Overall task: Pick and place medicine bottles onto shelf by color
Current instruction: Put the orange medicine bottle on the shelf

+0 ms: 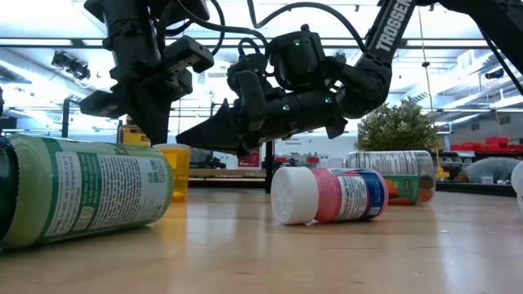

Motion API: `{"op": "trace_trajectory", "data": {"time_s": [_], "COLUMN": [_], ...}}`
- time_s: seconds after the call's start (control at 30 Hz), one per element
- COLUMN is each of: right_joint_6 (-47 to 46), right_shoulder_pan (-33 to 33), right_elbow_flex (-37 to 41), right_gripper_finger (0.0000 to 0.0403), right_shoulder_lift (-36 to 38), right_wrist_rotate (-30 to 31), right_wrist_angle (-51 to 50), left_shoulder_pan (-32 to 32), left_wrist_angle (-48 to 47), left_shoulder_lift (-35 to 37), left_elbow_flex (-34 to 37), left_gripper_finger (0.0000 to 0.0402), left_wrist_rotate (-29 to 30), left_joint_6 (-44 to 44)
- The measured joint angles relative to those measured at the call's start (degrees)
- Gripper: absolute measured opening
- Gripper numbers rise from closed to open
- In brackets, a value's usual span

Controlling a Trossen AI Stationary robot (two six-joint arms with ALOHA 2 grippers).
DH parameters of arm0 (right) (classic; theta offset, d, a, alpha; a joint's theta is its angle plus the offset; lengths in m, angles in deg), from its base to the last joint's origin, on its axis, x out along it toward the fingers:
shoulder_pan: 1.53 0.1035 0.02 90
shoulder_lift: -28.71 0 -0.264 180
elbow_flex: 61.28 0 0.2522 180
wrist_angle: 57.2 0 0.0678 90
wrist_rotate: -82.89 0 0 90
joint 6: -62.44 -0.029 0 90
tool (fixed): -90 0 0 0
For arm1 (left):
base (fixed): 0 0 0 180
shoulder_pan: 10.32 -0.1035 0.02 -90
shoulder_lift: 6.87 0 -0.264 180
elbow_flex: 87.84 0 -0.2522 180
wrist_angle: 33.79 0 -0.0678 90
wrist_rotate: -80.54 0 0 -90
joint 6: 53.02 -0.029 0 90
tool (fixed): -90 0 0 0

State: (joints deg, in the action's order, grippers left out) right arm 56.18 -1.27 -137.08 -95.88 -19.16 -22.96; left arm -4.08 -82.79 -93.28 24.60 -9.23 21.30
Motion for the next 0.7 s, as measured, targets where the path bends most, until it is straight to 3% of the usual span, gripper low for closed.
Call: {"op": "trace_trajectory", "data": {"time_s": [0.7], "right_joint_6": [0.8], "right_shoulder_pan": [0.7], "right_elbow_flex": [0.0], "right_gripper_finger": [0.0004], "right_shoulder_lift": [0.2], "right_wrist_rotate": [0.3], "right_wrist_angle": [-4.1], "left_shoulder_pan": [0.0], "left_wrist_angle": [0.0], "left_shoulder_lift": [-2.2], "left_elbow_flex": [-0.3], "left_gripper_finger": [0.0011], "left_wrist_rotate": [1.0], "left_joint_6": [-1.8]}}
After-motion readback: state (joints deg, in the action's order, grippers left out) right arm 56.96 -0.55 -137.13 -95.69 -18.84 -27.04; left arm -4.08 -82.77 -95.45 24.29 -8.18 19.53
